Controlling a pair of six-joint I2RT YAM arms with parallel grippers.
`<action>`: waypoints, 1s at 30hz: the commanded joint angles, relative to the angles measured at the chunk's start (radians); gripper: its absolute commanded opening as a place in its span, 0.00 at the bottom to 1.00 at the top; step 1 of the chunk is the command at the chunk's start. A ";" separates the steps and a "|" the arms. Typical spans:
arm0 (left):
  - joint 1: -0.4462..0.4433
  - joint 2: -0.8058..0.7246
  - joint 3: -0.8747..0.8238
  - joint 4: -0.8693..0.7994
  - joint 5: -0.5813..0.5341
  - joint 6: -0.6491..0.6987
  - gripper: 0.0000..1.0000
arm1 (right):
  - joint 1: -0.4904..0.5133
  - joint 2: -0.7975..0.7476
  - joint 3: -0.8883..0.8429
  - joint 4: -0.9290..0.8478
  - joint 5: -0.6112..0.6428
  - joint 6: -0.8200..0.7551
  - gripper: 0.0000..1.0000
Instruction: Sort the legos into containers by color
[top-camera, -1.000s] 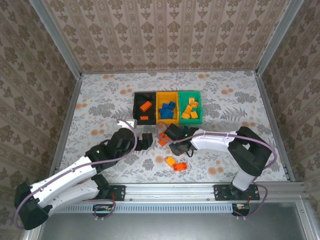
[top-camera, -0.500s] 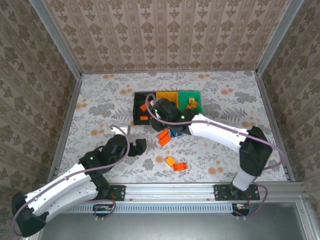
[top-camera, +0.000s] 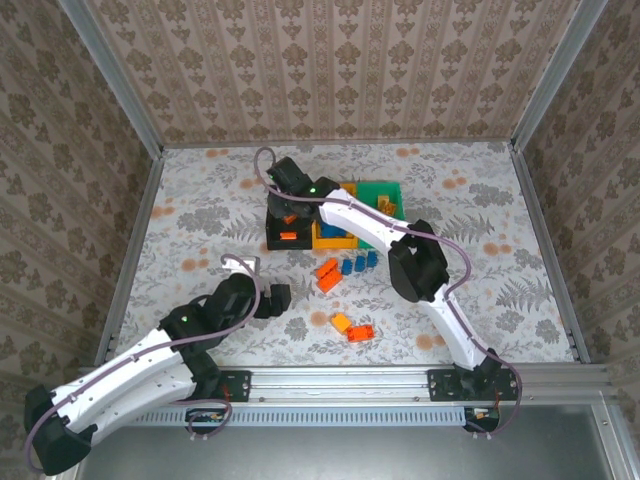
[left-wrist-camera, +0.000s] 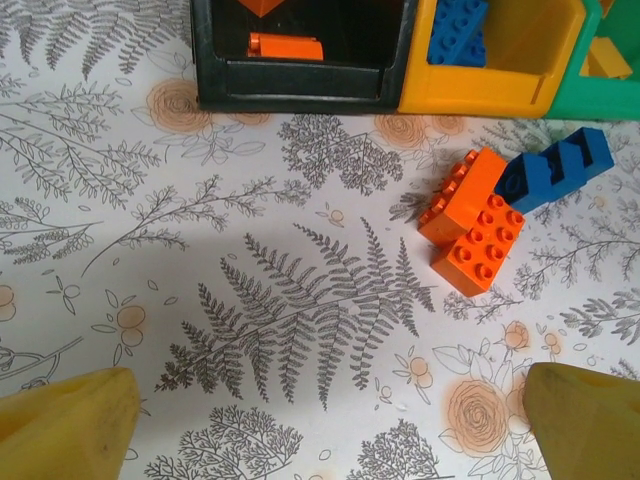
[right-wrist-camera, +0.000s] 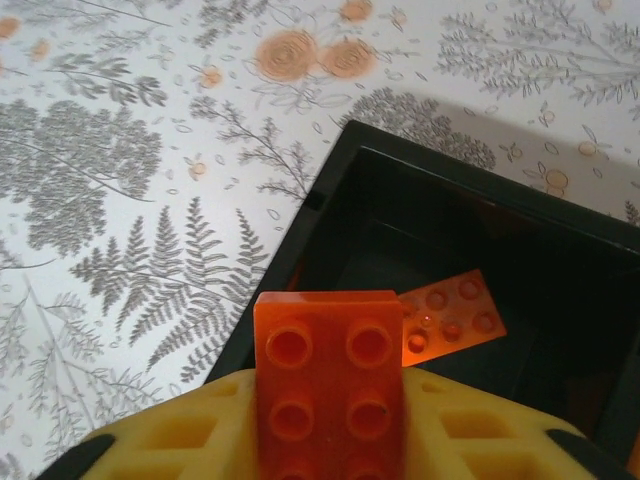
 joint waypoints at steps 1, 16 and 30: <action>0.002 0.008 -0.012 0.011 0.016 -0.016 1.00 | -0.001 0.029 0.087 -0.060 0.018 0.011 0.48; -0.044 0.285 0.055 0.203 0.189 0.084 1.00 | -0.005 -0.389 -0.416 0.169 0.024 0.070 0.73; -0.248 0.824 0.330 0.262 0.247 0.223 0.90 | -0.085 -0.966 -1.156 0.304 0.050 0.174 0.75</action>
